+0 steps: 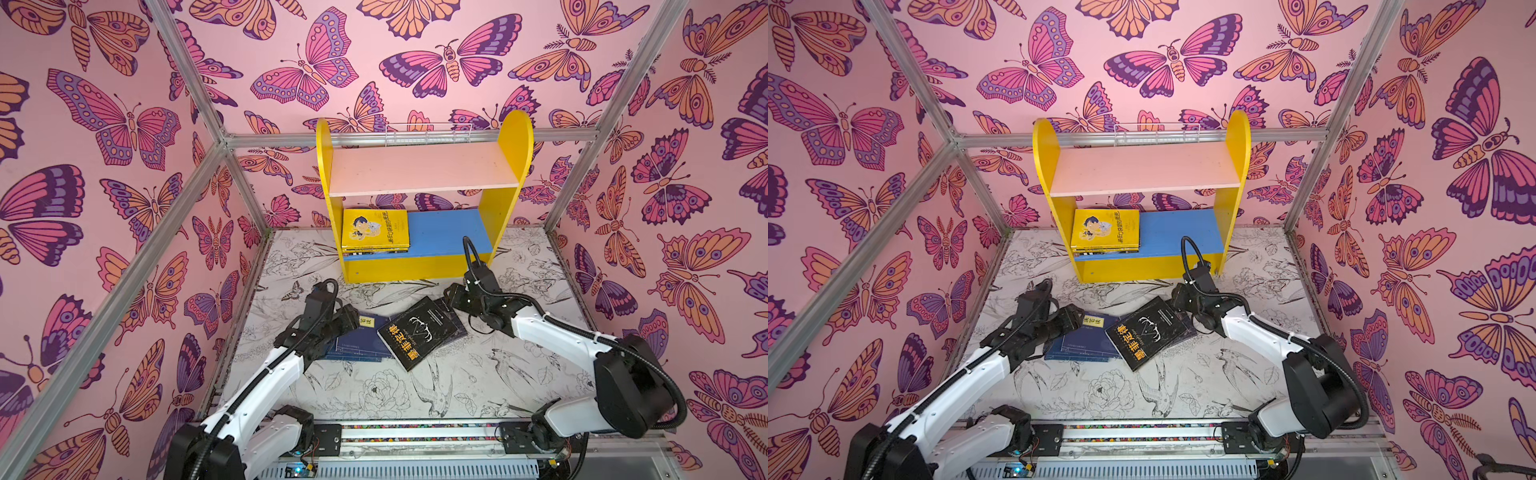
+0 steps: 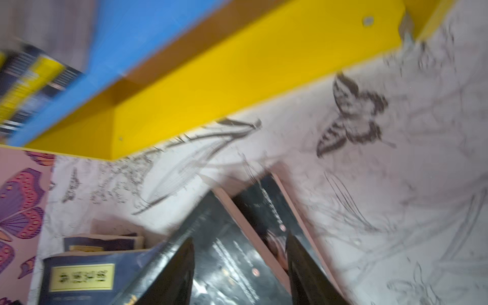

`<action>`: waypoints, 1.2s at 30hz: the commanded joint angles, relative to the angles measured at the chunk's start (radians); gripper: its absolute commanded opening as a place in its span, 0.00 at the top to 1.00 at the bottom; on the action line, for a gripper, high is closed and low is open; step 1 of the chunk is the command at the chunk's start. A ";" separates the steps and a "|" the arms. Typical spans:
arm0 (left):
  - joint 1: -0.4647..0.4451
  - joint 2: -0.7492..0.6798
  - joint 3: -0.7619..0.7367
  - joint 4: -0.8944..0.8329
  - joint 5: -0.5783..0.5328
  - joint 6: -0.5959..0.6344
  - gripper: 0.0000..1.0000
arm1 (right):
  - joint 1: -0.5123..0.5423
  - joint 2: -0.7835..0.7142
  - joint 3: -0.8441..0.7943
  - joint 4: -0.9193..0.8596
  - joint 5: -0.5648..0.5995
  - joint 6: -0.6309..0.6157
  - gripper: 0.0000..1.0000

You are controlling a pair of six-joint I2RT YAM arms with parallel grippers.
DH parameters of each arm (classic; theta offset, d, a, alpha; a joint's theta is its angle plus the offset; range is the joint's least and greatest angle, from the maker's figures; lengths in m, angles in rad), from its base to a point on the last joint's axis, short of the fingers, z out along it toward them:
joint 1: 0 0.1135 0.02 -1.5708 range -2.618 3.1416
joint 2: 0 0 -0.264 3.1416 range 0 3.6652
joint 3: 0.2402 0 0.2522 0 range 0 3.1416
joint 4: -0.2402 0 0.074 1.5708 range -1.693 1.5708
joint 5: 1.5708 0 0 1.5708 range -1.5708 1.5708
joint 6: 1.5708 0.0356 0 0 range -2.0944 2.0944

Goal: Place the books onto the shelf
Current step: 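Move both grippers down to the black Murphy's Law book on the table, then tilt the black book up on its edge with both grippers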

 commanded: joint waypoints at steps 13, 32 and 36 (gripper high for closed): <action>-0.162 0.319 0.087 -0.012 0.187 0.105 0.28 | -0.012 0.205 0.143 -0.218 -0.224 -0.097 0.44; -0.167 0.510 0.207 -0.169 0.132 0.089 0.56 | 0.032 0.258 0.221 -0.165 -0.610 -0.272 0.45; -0.167 0.511 0.209 -0.173 0.130 0.089 0.57 | 0.031 0.270 0.231 -0.179 -0.602 -0.270 0.45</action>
